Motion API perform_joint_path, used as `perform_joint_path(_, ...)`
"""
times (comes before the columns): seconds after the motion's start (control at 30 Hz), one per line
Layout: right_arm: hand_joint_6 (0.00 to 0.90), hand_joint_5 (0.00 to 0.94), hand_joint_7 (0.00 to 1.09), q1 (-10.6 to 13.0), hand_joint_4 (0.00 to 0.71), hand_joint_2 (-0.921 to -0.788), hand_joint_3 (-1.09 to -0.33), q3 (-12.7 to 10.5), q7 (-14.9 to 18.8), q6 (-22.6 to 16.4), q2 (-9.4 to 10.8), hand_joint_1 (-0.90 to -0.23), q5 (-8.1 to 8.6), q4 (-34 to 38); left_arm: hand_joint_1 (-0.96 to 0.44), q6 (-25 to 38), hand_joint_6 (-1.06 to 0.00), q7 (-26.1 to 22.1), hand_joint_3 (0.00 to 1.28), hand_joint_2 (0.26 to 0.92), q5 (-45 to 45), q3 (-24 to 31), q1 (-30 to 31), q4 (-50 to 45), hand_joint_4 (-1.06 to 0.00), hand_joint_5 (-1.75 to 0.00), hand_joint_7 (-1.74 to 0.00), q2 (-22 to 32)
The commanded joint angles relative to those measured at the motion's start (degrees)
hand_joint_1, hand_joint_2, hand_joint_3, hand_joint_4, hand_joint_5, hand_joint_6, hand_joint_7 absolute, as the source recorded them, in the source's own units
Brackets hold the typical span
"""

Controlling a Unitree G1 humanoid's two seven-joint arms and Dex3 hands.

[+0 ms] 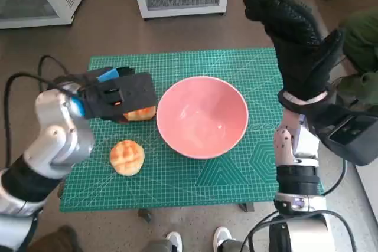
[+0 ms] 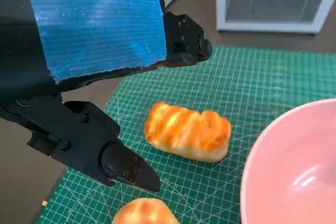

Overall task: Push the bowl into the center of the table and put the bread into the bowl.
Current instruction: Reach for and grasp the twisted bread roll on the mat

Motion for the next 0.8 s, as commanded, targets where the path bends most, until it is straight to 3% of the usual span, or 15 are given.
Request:
perform_joint_path(0.03,0.287,0.000,0.29,1.59,0.320,-0.921,-0.710,-0.01,-0.44,0.22,-0.17,-0.669,-0.07,0.08,-0.39,-2.74,-0.25,0.12,0.00,0.712,1.33,-0.43,-1.91,6.14,-0.12,-0.01,-0.01,-2.06)
perform_joint_path(0.8,0.278,0.000,0.31,2.33,0.298,-0.921,-0.713,0.27,-1.37,0.24,-0.49,-0.664,-0.68,-1.43,-0.38,-12.72,-0.27,4.30,0.00,0.715,4.61,-0.67,-6.14,33.52,-0.21,-0.02,-0.02,-12.82)
